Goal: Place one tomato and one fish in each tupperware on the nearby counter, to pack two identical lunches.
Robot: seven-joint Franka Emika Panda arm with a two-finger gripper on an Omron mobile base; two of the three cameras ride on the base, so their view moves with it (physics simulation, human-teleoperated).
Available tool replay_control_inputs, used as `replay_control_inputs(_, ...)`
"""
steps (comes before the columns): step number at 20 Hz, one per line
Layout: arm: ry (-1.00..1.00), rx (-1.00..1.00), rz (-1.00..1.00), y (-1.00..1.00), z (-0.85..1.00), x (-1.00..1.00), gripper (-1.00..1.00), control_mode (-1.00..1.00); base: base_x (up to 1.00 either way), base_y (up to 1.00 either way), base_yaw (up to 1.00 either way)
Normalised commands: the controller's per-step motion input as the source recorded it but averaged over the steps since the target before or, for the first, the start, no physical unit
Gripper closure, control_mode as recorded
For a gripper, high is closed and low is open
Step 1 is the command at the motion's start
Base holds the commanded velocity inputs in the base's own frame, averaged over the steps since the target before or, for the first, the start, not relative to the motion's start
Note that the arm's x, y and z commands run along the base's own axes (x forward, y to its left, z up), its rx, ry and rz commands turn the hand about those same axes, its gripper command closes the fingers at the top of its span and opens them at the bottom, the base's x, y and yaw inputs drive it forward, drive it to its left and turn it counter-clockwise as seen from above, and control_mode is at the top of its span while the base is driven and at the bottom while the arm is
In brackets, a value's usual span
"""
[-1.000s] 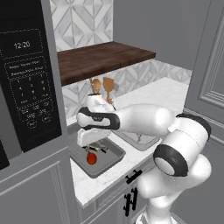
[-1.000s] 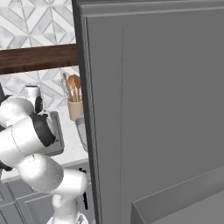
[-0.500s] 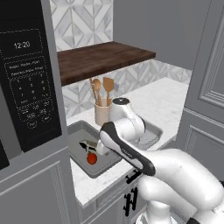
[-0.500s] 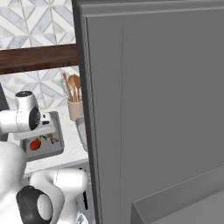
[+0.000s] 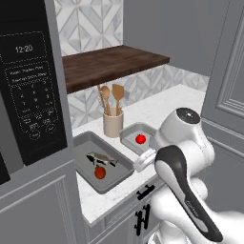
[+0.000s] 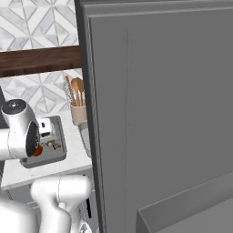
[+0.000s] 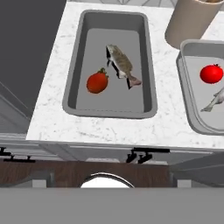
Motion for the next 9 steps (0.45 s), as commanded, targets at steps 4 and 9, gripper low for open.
replay_control_inputs(4,-0.13,0.03,-0.03,-0.36,1.0,-0.8,-1.0,-1.0,0.0,0.0,0.0)
replay_control_inputs(9,-0.13,0.0,0.0,-0.25,0.42,-0.61,-1.0,-1.0,0.0,0.0,0.0)
